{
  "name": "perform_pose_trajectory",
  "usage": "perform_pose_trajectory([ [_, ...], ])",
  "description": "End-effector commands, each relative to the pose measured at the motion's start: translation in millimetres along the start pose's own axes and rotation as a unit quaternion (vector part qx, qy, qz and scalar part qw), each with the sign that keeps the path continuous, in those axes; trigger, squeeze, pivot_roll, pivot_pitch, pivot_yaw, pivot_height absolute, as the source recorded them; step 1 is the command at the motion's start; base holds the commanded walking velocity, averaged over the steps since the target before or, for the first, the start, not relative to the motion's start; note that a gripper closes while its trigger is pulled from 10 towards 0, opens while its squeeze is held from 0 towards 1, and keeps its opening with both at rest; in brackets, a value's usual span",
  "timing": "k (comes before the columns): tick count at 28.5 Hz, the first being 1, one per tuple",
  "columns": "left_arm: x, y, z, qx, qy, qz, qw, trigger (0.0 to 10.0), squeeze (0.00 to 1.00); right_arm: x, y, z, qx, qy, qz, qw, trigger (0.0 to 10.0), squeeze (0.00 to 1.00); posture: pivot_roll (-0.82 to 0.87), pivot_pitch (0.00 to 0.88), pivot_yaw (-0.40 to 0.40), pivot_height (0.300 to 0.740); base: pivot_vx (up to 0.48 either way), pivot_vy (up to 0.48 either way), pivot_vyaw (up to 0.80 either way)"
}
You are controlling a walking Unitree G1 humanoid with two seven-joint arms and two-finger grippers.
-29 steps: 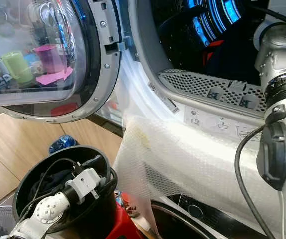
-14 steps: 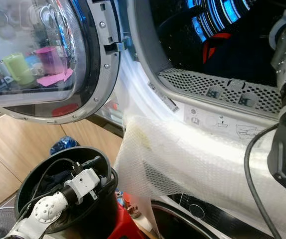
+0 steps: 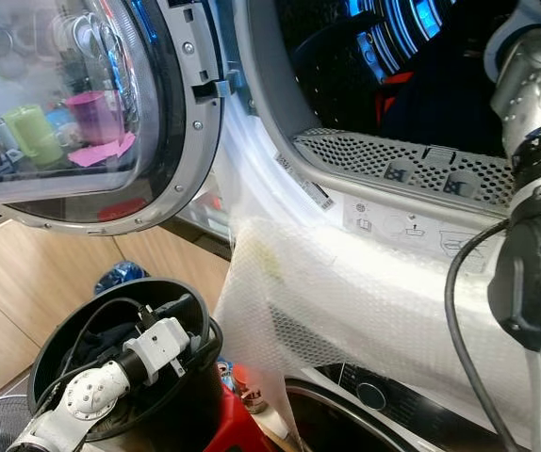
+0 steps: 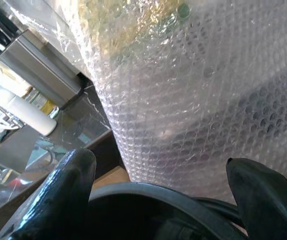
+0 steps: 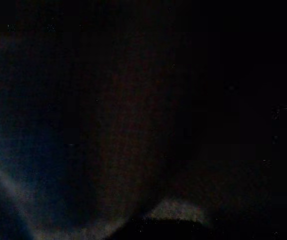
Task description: Clothes washing
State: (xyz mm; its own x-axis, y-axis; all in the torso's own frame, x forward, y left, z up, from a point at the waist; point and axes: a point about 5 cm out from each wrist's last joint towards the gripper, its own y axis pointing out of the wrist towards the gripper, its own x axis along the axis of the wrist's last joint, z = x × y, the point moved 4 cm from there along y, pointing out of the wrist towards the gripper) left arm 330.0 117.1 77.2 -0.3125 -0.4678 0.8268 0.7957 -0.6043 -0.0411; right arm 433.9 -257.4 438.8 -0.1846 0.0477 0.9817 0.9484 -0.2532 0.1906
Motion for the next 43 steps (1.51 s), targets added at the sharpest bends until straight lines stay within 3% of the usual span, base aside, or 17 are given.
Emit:
perform_pose_trajectory([
  [1, -2.8, -1.1, 4.0, 0.001, -0.004, 0.008, 1.000, 10.0, 0.00, 36.7, -5.6, 13.5, 0.020, 0.016, -0.045, 0.999, 10.0, 1.00, -0.08, 0.000, 0.180, 0.740, 0.000, 0.000, 0.00],
  [2, -2.8, -1.2, 3.9, 0.001, -0.004, 0.008, 1.000, 10.0, 0.00, 37.2, -5.7, 13.9, 0.021, 0.017, -0.046, 0.999, 10.0, 1.00, -0.08, 0.000, 0.180, 0.740, 0.000, 0.000, 0.00],
  [3, -2.8, -1.0, 3.4, 0.001, -0.004, 0.008, 1.000, 10.0, 0.00, 38.4, -6.2, 16.2, 0.026, 0.016, -0.047, 0.998, 10.0, 0.67, -0.08, 0.000, 0.179, 0.740, 0.000, 0.000, 0.00],
  [4, -2.6, -0.5, 3.7, 0.002, -0.005, 0.009, 1.000, 10.0, 0.00, 37.5, -6.5, 19.3, 0.033, 0.019, -0.043, 0.998, 10.0, 0.00, -0.08, 0.000, 0.178, 0.740, 0.000, 0.000, 0.00],
  [17, -1.6, -0.2, 2.9, -0.004, -0.005, 0.007, 1.000, 10.0, 0.00, 32.4, -22.8, 21.8, 0.041, 0.021, -0.044, 0.998, 10.0, 0.00, -0.09, 0.019, 0.181, 0.740, 0.000, 0.000, 0.00],
  [20, -3.1, -2.1, 3.0, -0.004, -0.006, 0.010, 1.000, 10.0, 0.00, 24.3, -30.8, 4.6, 0.016, -0.022, -0.049, 0.998, 10.0, 0.00, -0.09, 0.024, 0.181, 0.740, 0.000, 0.000, 0.00],
  [21, -3.1, -0.7, 3.5, -0.004, -0.007, 0.011, 1.000, 10.0, 0.00, 17.7, -28.9, -14.9, -0.009, -0.010, -0.046, 0.999, 10.0, 0.00, -0.10, 0.013, 0.182, 0.740, 0.000, 0.000, 0.00],
  [23, -3.0, -0.3, 3.7, -0.004, -0.007, 0.011, 1.000, 10.0, 0.00, 16.8, -28.4, -16.9, -0.012, -0.006, -0.044, 0.999, 10.0, 0.00, -0.10, 0.013, 0.182, 0.740, 0.000, 0.000, 0.00],
  [24, -2.5, 0.8, 4.1, -0.005, -0.007, 0.010, 1.000, 10.0, 0.00, 16.6, -25.1, -15.4, -0.014, 0.000, -0.045, 0.999, 10.0, 1.00, -0.10, 0.005, 0.186, 0.740, 0.000, 0.000, 0.00],
  [29, -1.1, 5.5, 6.4, -0.008, -0.010, 0.008, 1.000, 10.0, 0.00, 42.2, -12.2, 13.1, 0.006, -0.011, -0.100, 0.995, 10.0, 1.00, -0.10, 0.000, 0.193, 0.740, 0.000, 0.000, 0.00],
  [32, 0.5, 7.4, 11.3, 0.002, -0.010, 0.007, 1.000, 10.0, 0.00, 78.1, -19.5, -4.0, -0.098, -0.044, -0.177, 0.978, 10.0, 1.00, -0.09, 0.000, 0.188, 0.740, 0.000, 0.000, 0.00],
  [33, 0.4, 7.5, 12.2, 0.004, -0.011, 0.007, 1.000, 10.0, 0.00, 78.2, -19.5, -2.7, -0.097, -0.031, -0.176, 0.979, 10.0, 0.76, -0.09, 0.000, 0.188, 0.740, 0.000, 0.000, 0.00],
  [35, 0.2, 7.6, 12.6, 0.005, -0.011, 0.008, 1.000, 10.0, 0.00, 71.0, -16.5, 11.3, -0.061, -0.008, -0.155, 0.986, 10.0, 0.76, -0.09, 0.000, 0.188, 0.740, 0.000, 0.000, 0.00],
  [36, -0.7, 6.1, 12.9, 0.007, -0.013, 0.010, 1.000, 10.0, 0.00, 48.3, -11.4, 32.9, -0.018, -0.019, -0.105, 0.994, 10.0, 0.00, -0.08, 0.000, 0.181, 0.740, 0.000, 0.000, 0.00],
  [38, -0.9, 5.6, 12.9, 0.008, -0.014, 0.010, 1.000, 10.0, 0.00, 42.5, -10.4, 37.5, -0.009, -0.024, -0.093, 0.995, 10.0, 0.00, -0.08, 0.000, 0.181, 0.740, 0.000, 0.000, 0.00],
  [42, -2.2, 5.2, 1.8, -0.018, -0.018, 0.013, 1.000, 10.0, 0.00, -16.4, -2.0, 53.5, 0.034, -0.061, -0.003, 0.998, 10.0, 0.00, -0.09, 0.000, 0.189, 0.740, 0.000, 0.000, 0.00],
  [43, -2.3, 5.2, 0.1, -0.020, -0.020, 0.013, 1.000, 10.0, 0.00, -25.0, -0.7, 45.3, 0.024, -0.071, 0.006, 0.997, 10.0, 1.00, -0.10, 0.000, 0.187, 0.740, 0.000, 0.000, 0.00],
])
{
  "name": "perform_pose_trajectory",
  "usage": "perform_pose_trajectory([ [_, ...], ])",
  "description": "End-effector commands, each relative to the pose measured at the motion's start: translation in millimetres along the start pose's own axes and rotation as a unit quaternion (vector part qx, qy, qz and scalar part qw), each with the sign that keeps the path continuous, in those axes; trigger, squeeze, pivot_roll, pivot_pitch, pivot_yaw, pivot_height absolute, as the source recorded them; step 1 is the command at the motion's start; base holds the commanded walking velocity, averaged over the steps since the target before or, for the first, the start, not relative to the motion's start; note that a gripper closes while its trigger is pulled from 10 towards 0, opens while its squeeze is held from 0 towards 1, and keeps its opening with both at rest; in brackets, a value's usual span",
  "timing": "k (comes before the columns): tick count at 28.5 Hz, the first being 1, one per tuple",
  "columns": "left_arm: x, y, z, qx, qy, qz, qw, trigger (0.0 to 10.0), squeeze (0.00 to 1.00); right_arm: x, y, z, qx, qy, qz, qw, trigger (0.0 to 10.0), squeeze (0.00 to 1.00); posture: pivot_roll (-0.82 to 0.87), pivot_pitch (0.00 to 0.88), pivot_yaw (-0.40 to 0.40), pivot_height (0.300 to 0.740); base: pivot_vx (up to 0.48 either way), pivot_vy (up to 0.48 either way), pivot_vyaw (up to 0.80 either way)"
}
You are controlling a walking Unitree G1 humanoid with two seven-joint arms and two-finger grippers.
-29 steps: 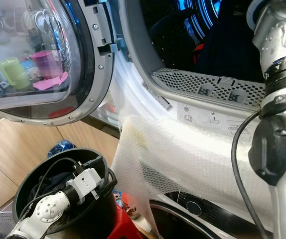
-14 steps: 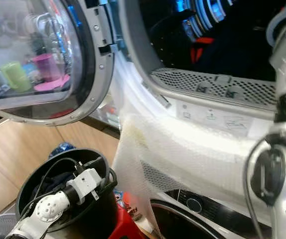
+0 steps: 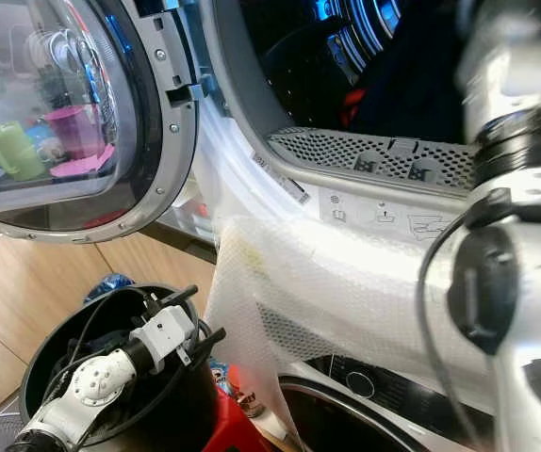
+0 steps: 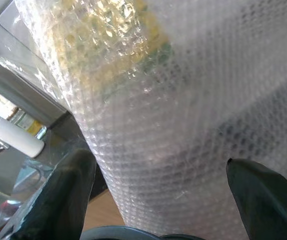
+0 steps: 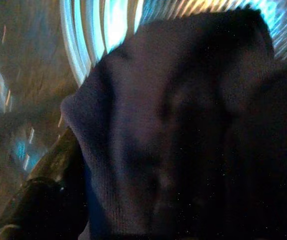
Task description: Clothes washing
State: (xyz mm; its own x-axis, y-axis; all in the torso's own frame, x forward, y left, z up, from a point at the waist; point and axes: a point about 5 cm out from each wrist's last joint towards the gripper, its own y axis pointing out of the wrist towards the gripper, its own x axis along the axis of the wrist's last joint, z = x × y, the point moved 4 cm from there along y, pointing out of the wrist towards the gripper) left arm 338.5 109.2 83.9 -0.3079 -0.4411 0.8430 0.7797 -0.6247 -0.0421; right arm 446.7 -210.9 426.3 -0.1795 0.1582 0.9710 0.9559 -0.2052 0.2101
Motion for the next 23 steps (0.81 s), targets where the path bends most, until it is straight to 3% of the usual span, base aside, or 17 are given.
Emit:
perform_pose_trajectory([
  [1, -8.9, -6.2, -2.8, -0.008, -0.006, 0.020, 1.000, 10.0, 0.00, -12.8, 0.9, -1.6, 0.001, -0.016, 0.017, 1.000, 10.0, 1.00, -0.10, 0.000, 0.187, 0.740, 0.000, 0.000, 0.00],
  [2, -9.6, -5.9, -4.5, -0.009, -0.008, 0.021, 1.000, 10.0, 0.00, -21.5, 0.5, -15.6, -0.007, -0.016, 0.029, 0.999, 10.0, 1.00, -0.09, 0.002, 0.185, 0.740, 0.000, 0.000, 0.00],
  [3, -9.9, -5.8, -4.6, -0.009, -0.009, 0.022, 1.000, 10.0, 0.00, -22.2, 0.1, -19.9, -0.010, -0.016, 0.031, 0.999, 10.0, 1.00, -0.09, 0.002, 0.185, 0.740, 0.000, 0.000, 0.00],
  [6, -9.6, -5.1, -4.5, -0.007, -0.012, 0.021, 1.000, 10.0, 0.00, -12.5, -3.1, -34.7, -0.022, -0.035, 0.016, 0.999, 10.0, 1.00, -0.10, 0.004, 0.185, 0.740, 0.000, 0.000, 0.00],
  [8, -9.7, -5.1, -4.9, -0.007, -0.012, 0.022, 1.000, 10.0, 0.00, -3.8, -7.9, -53.2, -0.060, -0.058, -0.004, 0.997, 10.0, 1.00, -0.10, 0.007, 0.187, 0.740, 0.000, 0.000, 0.00],
  [10, -10.5, -5.7, -6.0, -0.008, -0.015, 0.023, 1.000, 10.0, 0.00, 6.8, -19.8, -75.9, -0.106, -0.049, -0.035, 0.993, 10.0, 1.00, -0.10, 0.008, 0.187, 0.740, 0.000, 0.000, 0.00],
  [12, -11.1, -6.9, -6.2, -0.010, -0.016, 0.024, 1.000, 10.0, 0.00, 14.4, -36.5, -88.2, -0.132, -0.041, -0.062, 0.989, 10.0, 1.00, -0.10, 0.010, 0.190, 0.740, 0.000, 0.000, 0.00],
  [17, -11.4, -7.2, -5.6, -0.010, -0.016, 0.025, 1.000, 10.0, 0.00, 14.6, -51.5, -89.6, -0.140, -0.047, -0.073, 0.986, 10.0, 1.00, -0.10, 0.014, 0.192, 0.740, 0.000, 0.000, 0.00],
  [20, -11.3, -6.7, -5.1, -0.011, -0.017, 0.026, 0.999, 10.0, 0.00, -1.2, -72.1, -91.0, -0.146, -0.040, -0.063, 0.986, 10.0, 1.00, -0.10, 0.018, 0.192, 0.740, 0.000, 0.000, 0.00],
  [23, -11.4, -6.6, -5.1, -0.012, -0.018, 0.026, 0.999, 10.0, 0.00, -18.0, -81.4, -83.5, -0.135, -0.021, -0.047, 0.990, 10.0, 1.00, -0.11, 0.020, 0.197, 0.740, 0.000, 0.000, 0.00],
])
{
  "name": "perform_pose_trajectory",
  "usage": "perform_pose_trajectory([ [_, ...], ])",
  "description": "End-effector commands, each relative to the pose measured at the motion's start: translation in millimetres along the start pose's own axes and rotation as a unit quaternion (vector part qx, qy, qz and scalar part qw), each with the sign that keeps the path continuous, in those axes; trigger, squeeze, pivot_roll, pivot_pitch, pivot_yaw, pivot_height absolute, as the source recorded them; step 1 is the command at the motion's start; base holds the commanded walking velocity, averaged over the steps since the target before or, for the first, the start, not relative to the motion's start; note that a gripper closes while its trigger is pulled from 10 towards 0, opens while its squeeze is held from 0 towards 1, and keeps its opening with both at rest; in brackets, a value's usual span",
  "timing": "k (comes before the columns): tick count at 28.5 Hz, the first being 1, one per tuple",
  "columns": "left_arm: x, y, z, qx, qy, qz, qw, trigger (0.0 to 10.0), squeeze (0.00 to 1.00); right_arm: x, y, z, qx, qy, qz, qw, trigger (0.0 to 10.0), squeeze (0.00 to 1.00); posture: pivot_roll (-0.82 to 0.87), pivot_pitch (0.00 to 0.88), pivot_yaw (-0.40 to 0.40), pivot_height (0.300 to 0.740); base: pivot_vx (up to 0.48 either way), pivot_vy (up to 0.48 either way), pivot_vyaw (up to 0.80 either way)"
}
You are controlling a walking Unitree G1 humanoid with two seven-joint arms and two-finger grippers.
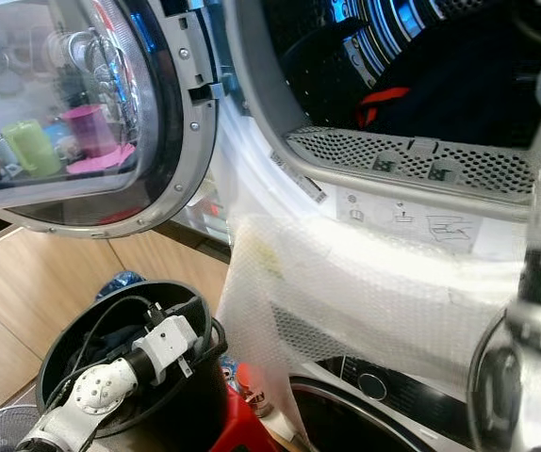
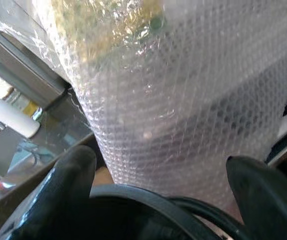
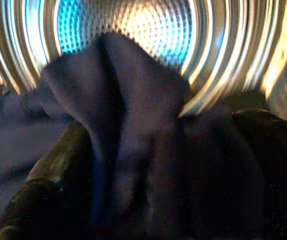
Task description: Clothes washing
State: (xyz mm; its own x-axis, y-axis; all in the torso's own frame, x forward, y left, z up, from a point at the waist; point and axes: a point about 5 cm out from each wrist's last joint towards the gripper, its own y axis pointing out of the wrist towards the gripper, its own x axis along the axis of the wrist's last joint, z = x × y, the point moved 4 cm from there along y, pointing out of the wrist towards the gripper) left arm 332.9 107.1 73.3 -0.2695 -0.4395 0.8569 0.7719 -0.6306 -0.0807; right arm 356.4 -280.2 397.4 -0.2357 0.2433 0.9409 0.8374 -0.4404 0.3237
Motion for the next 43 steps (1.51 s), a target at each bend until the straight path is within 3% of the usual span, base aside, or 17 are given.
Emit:
perform_pose_trajectory([
  [1, -5.0, -4.0, 4.7, 0.002, -0.003, 0.012, 1.000, 10.0, 0.00, -0.8, -7.5, 3.4, 0.009, 0.020, 0.006, 1.000, 10.0, 1.00, -0.10, 0.020, 0.196, 0.740, 0.000, 0.000, 0.00],
  [4, -4.5, -3.9, 5.6, 0.002, -0.002, 0.012, 1.000, 10.0, 0.00, -2.7, -30.9, 18.3, 0.050, 0.058, 0.012, 0.997, 10.0, 1.00, -0.10, 0.021, 0.194, 0.740, 0.000, 0.000, 0.00],
  [6, -4.7, -4.4, 6.2, 0.004, -0.003, 0.012, 1.000, 10.0, 0.00, 10.5, -57.1, 41.3, 0.125, 0.086, -0.013, 0.988, 10.0, 0.96, -0.10, 0.018, 0.190, 0.740, 0.000, 0.000, 0.00],
  [7, -4.8, -4.5, 6.1, 0.005, -0.003, 0.012, 1.000, 10.0, 0.00, 11.6, -64.8, 49.3, 0.147, 0.090, -0.014, 0.985, 10.0, 0.00, -0.10, 0.019, 0.189, 0.740, 0.000, 0.000, 0.00],
  [11, -4.6, -4.6, 4.9, 0.006, -0.005, 0.011, 1.000, 10.0, 0.00, 4.9, -91.9, 57.1, 0.176, 0.074, -0.008, 0.982, 10.0, 0.00, -0.09, 0.019, 0.183, 0.740, 0.000, 0.000, 0.00],
  [14, -4.8, -5.3, 4.8, 0.008, -0.007, 0.010, 1.000, 10.0, 0.00, 3.3, -101.2, 36.7, 0.156, 0.071, -0.012, 0.985, 10.0, 0.00, -0.09, 0.020, 0.181, 0.740, 0.000, 0.000, 0.00],
  [19, -5.3, -6.8, 4.7, 0.009, -0.009, 0.010, 1.000, 10.0, 0.00, 13.9, -137.4, 35.5, 0.244, 0.132, -0.074, 0.958, 10.0, 0.00, -0.09, 0.019, 0.173, 0.740, 0.000, 0.000, 0.00],
  [23, -5.5, -6.8, 5.0, 0.012, -0.012, 0.010, 1.000, 10.0, 0.00, 5.7, -133.5, 25.2, 0.196, 0.141, -0.057, 0.969, 10.0, 0.00, -0.10, 0.010, 0.169, 0.740, 0.000, 0.000, 0.00],
  [29, -3.1, -4.4, 4.4, 0.017, -0.014, 0.005, 1.000, 10.0, 0.00, 23.9, -136.6, 54.0, 0.252, 0.179, -0.096, 0.946, 10.0, 0.00, -0.08, 0.000, 0.163, 0.740, 0.000, 0.000, 0.00],
  [32, -1.9, -2.8, 3.4, 0.016, -0.014, 0.003, 1.000, 10.0, 0.00, 30.4, -123.7, 62.3, 0.242, 0.194, -0.104, 0.945, 10.0, 0.00, -0.09, 0.000, 0.163, 0.740, 0.000, 0.000, 0.00],
  [33, -1.5, -1.9, 3.5, 0.016, -0.014, 0.003, 1.000, 10.0, 0.00, 34.7, -113.2, 73.1, 0.248, 0.212, -0.101, 0.940, 10.0, 0.00, -0.09, 0.000, 0.163, 0.740, 0.000, 0.000, 0.00],
  [34, -1.3, -1.1, 3.8, 0.017, -0.015, 0.003, 1.000, 10.0, 0.00, 39.4, -101.7, 87.2, 0.258, 0.207, -0.100, 0.938, 10.0, 0.90, -0.09, 0.000, 0.164, 0.740, 0.000, 0.000, 0.00],
  [35, -1.2, -0.7, 3.9, 0.017, -0.015, 0.003, 1.000, 10.0, 0.00, 40.9, -98.0, 91.4, 0.261, 0.202, -0.101, 0.938, 10.0, 0.90, -0.09, 0.000, 0.164, 0.740, 0.000, 0.000, 0.00],
  [36, -1.3, -0.5, 3.4, 0.017, -0.015, 0.003, 1.000, 10.0, 0.00, 42.0, -93.3, 96.0, 0.263, 0.197, -0.100, 0.939, 10.0, 1.00, -0.09, 0.000, 0.165, 0.740, 0.000, 0.000, 0.00],
  [41, -0.3, 0.0, 2.1, 0.018, -0.016, 0.001, 1.000, 10.0, 0.00, 44.5, -53.8, 104.4, 0.219, 0.178, -0.083, 0.956, 10.0, 1.00, -0.08, 0.000, 0.156, 0.740, 0.000, 0.000, 0.00],
  [42, -0.5, -0.3, 2.6, 0.019, -0.016, 0.002, 1.000, 10.0, 0.00, 43.1, -46.0, 104.0, 0.206, 0.171, -0.078, 0.960, 10.0, 0.85, -0.08, 0.000, 0.153, 0.740, 0.000, 0.000, 0.00],
  [43, -1.0, -1.0, 2.9, 0.020, -0.016, 0.002, 1.000, 10.0, 0.00, 38.8, -35.0, 104.6, 0.188, 0.160, -0.066, 0.967, 10.0, 0.00, -0.07, 0.000, 0.150, 0.740, 0.000, 0.000, 0.00],
])
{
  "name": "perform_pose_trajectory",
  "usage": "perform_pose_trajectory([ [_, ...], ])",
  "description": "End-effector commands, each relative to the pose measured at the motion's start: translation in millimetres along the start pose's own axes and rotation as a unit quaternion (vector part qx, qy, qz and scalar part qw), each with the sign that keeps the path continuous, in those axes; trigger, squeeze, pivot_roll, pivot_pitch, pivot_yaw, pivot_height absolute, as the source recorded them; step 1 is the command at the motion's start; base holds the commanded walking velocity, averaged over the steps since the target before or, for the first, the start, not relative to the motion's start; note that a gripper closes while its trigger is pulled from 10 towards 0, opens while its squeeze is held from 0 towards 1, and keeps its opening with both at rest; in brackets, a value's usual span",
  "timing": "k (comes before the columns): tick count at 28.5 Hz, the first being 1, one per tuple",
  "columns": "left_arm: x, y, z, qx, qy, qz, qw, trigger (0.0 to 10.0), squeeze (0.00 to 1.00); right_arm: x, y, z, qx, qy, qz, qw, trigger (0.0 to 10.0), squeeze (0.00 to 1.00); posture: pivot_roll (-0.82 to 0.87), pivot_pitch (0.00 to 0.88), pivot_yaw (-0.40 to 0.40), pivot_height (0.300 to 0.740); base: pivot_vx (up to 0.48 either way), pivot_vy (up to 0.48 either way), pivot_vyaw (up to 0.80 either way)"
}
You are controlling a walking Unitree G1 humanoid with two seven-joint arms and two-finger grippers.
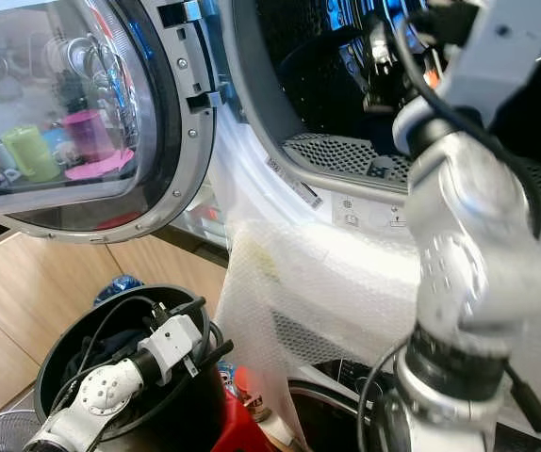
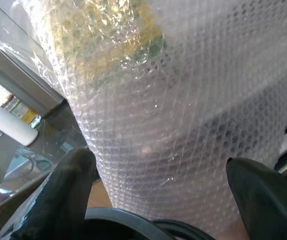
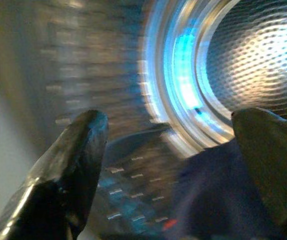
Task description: Clothes washing
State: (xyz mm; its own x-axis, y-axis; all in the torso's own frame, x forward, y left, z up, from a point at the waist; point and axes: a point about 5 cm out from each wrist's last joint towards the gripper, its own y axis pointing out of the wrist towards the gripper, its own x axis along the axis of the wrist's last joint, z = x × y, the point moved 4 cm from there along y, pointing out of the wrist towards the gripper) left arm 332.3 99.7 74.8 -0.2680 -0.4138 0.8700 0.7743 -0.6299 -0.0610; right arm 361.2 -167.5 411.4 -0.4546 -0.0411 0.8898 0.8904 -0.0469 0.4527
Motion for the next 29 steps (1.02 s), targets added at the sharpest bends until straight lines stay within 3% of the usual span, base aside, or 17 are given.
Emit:
perform_pose_trajectory([
  [1, -5.7, -5.5, 7.4, 0.014, -0.004, 0.011, 1.000, 10.0, 0.00, -5.8, 10.1, 1.0, -0.016, -0.008, 0.014, 1.000, 10.0, 0.00, -0.07, 0.000, 0.150, 0.740, 0.000, 0.000, 0.00],
  [2, -6.1, -5.9, 7.5, 0.015, -0.004, 0.012, 1.000, 10.0, 0.00, -6.8, 13.1, -1.2, -0.026, -0.009, 0.016, 1.000, 10.0, 0.00, -0.07, 0.000, 0.148, 0.740, 0.000, 0.000, 0.00],
  [3, -6.4, -6.2, 7.5, 0.016, -0.005, 0.012, 1.000, 10.0, 0.00, -6.4, 15.2, -2.4, -0.030, -0.008, 0.014, 0.999, 9.0, 0.00, -0.07, 0.000, 0.148, 0.740, 0.000, 0.000, 0.00],
  [4, -6.4, -6.2, 7.5, 0.016, -0.005, 0.012, 1.000, 10.0, 0.00, -6.4, 15.2, -2.4, -0.030, -0.008, 0.014, 0.999, 9.0, 0.00, -0.07, 0.000, 0.148, 0.740, 0.000, 0.000, 0.00],
  [5, -6.8, -6.6, 7.3, 0.016, -0.005, 0.013, 1.000, 10.0, 0.00, -2.6, 18.1, -3.8, -0.034, -0.008, 0.004, 0.999, 0.0, 0.00, -0.08, 0.000, 0.149, 0.740, 0.000, 0.000, 0.00],
  [10, -7.3, -6.4, 6.2, 0.011, -0.005, 0.014, 1.000, 10.0, 0.00, 12.2, 24.3, -22.4, -0.080, -0.083, -0.019, 0.993, 0.0, 0.00, -0.08, 0.000, 0.153, 0.740, 0.000, 0.000, 0.00],
  [11, -6.6, -5.8, 6.0, 0.011, -0.005, 0.013, 1.000, 10.0, 0.00, 19.4, 27.3, -31.9, -0.095, -0.083, -0.025, 0.992, 10.0, 0.00, -0.08, 0.000, 0.157, 0.740, 0.000, 0.000, 0.00],
  [12, -6.3, -5.4, 6.2, 0.010, -0.005, 0.013, 1.000, 10.0, 0.00, 32.2, 30.3, -41.3, -0.110, -0.083, -0.041, 0.990, 10.0, 0.00, -0.09, 0.000, 0.161, 0.740, 0.000, 0.000, 0.00],
  [16, -6.9, -5.1, 6.6, 0.005, -0.004, 0.014, 1.000, 10.0, 0.00, 53.3, 37.2, -54.3, -0.135, -0.090, -0.064, 0.985, 10.0, 0.00, -0.10, 0.000, 0.169, 0.740, 0.000, 0.000, 0.00],
  [20, -6.7, -4.4, 6.5, 0.003, -0.004, 0.015, 1.000, 10.0, 0.00, 65.9, 49.5, -60.4, -0.141, -0.105, -0.073, 0.982, 10.0, 0.00, -0.10, 0.000, 0.172, 0.740, 0.000, 0.000, 0.00],
  [21, -6.4, -3.8, 5.7, 0.002, -0.003, 0.014, 1.000, 10.0, 0.00, 71.8, 55.9, -63.3, -0.144, -0.112, -0.074, 0.980, 1.4, 0.00, -0.10, 0.000, 0.172, 0.740, 0.000, 0.000, 0.00],
  [22, -6.3, -3.7, 5.6, 0.001, -0.004, 0.014, 1.000, 10.0, 0.00, 75.1, 57.5, -64.0, -0.144, -0.114, -0.076, 0.980, 0.0, 0.00, -0.09, 0.000, 0.169, 0.740, 0.000, 0.000, 0.00],
  [25, -6.4, -4.1, 5.6, 0.001, -0.004, 0.014, 1.000, 10.0, 0.00, 85.3, 58.1, -64.0, -0.148, -0.109, -0.091, 0.979, 0.0, 0.00, -0.09, 0.003, 0.169, 0.740, 0.000, 0.000, 0.00],
  [29, -6.3, -3.6, 3.6, -0.008, -0.003, 0.014, 1.000, 10.0, 0.00, 80.1, 68.0, -57.4, -0.119, -0.095, -0.058, 0.987, 0.0, 0.00, -0.10, 0.008, 0.183, 0.740, 0.000, 0.000, 0.00],
])
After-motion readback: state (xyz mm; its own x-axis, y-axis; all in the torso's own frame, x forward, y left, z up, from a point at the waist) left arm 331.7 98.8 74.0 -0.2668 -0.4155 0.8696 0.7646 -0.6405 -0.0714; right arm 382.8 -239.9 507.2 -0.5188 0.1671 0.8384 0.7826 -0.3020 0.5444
